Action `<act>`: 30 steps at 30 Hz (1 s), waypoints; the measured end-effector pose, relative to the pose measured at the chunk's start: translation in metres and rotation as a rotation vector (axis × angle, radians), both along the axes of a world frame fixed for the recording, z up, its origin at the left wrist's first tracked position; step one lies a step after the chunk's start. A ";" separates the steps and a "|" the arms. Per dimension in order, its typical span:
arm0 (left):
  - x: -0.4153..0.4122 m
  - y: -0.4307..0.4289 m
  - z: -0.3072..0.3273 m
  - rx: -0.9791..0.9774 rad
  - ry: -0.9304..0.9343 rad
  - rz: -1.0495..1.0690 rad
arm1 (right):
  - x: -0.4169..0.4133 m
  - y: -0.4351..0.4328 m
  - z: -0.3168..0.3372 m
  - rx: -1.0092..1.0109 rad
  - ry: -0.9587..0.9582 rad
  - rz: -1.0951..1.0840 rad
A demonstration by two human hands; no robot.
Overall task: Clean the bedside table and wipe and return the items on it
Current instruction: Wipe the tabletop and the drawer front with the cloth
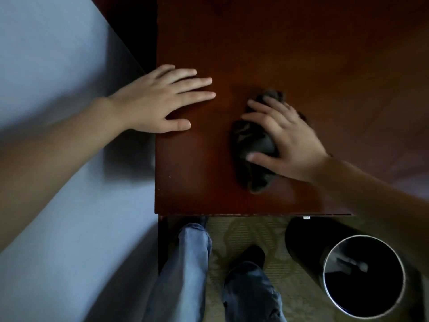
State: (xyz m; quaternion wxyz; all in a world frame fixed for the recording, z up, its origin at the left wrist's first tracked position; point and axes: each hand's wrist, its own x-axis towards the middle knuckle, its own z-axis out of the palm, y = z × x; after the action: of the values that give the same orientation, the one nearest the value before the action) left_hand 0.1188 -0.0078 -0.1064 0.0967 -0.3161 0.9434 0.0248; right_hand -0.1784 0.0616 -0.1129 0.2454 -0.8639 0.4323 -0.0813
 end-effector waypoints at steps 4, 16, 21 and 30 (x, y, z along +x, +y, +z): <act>0.003 -0.013 0.007 0.037 -0.009 0.020 | 0.103 0.026 -0.003 -0.075 0.013 0.268; -0.027 -0.032 0.020 0.041 0.249 0.177 | -0.001 -0.046 0.031 0.292 -0.226 0.130; -0.127 0.031 0.025 0.128 0.459 -0.140 | -0.053 -0.086 0.045 0.009 -0.194 -0.248; -0.079 -0.070 0.000 -0.020 0.143 -0.053 | -0.081 -0.099 -0.006 -0.188 0.227 -0.318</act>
State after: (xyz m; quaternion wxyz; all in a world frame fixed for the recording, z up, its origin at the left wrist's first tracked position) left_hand 0.0400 -0.0775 -0.1068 0.0264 -0.2896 0.9561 0.0355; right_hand -0.2589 -0.0373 -0.1190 0.0976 -0.8076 0.5784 -0.0611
